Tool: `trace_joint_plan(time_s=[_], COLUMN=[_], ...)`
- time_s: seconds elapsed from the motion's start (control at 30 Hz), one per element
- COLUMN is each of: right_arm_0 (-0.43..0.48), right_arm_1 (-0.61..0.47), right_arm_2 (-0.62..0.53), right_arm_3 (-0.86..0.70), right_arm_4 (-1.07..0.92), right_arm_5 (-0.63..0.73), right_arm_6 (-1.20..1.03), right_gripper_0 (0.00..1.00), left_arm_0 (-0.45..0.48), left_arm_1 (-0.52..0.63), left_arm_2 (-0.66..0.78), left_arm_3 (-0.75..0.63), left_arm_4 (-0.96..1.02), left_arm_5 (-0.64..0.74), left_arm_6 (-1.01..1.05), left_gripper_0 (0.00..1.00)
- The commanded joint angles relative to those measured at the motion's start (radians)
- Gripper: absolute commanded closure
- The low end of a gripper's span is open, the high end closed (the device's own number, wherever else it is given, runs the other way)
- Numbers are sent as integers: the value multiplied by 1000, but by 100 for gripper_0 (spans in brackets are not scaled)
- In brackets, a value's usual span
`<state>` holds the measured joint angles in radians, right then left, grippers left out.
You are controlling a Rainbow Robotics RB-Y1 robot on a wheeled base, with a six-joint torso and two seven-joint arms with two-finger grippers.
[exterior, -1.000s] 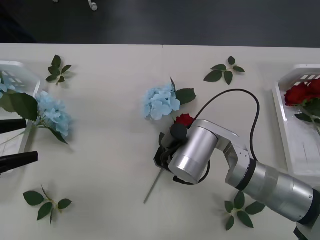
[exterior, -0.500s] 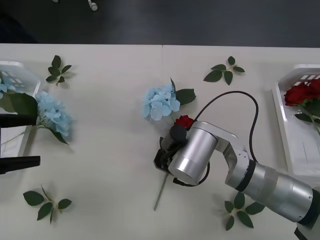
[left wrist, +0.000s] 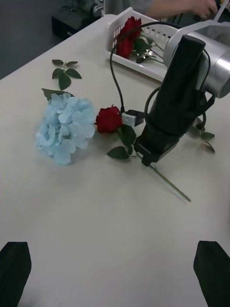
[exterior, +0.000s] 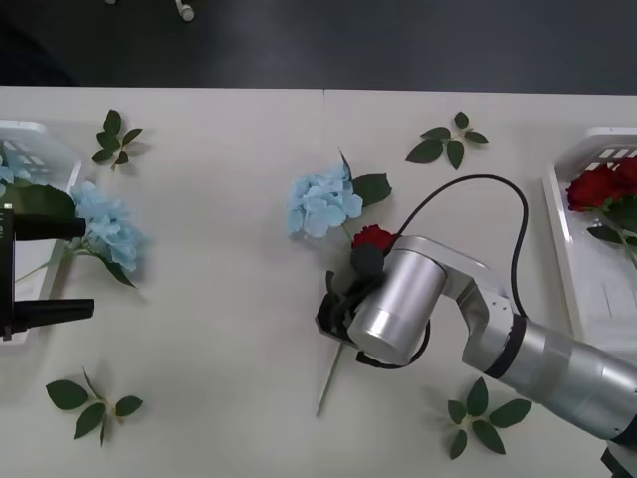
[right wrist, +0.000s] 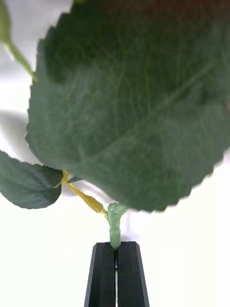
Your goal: Put the red flowers into the right box and the blue flowers into the left box
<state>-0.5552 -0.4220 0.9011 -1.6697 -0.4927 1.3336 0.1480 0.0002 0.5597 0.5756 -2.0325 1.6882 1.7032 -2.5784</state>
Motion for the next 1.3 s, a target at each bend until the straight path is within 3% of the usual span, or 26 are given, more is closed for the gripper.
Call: trace_joint_plan(time_s=[0.03, 0.37, 0.87, 1.13, 1.3], right_arm_0=[-14, -11, 67, 202, 279], right_arm_1=[-78, -142, -373, -466, -495], right_arm_2=[-51, -151, -355, -498, -627], right_arm_3=[-134, -323, -679, -791, -785], right_arm_4=[-14, -35, -90, -46, -35], right_arm_5=[44, 225, 249, 249, 249], right_arm_6=[21, 54, 105, 193, 312], right_gripper_0=[100, 100, 100, 100, 100], left_arm_0=[-16, -16, -6, -5, -5], left_arm_1=[35, 35, 35, 35, 14], left_arm_2=[6, 6, 7, 7, 9], left_arm_3=[-31, -31, -31, -31, -31], left_arm_4=[1, 4, 13, 18, 21], left_arm_5=[4, 4, 3, 3, 3], left_arm_6=[-55, -54, -51, -51, -51], left_gripper_0=[0, 0, 0, 0, 0])
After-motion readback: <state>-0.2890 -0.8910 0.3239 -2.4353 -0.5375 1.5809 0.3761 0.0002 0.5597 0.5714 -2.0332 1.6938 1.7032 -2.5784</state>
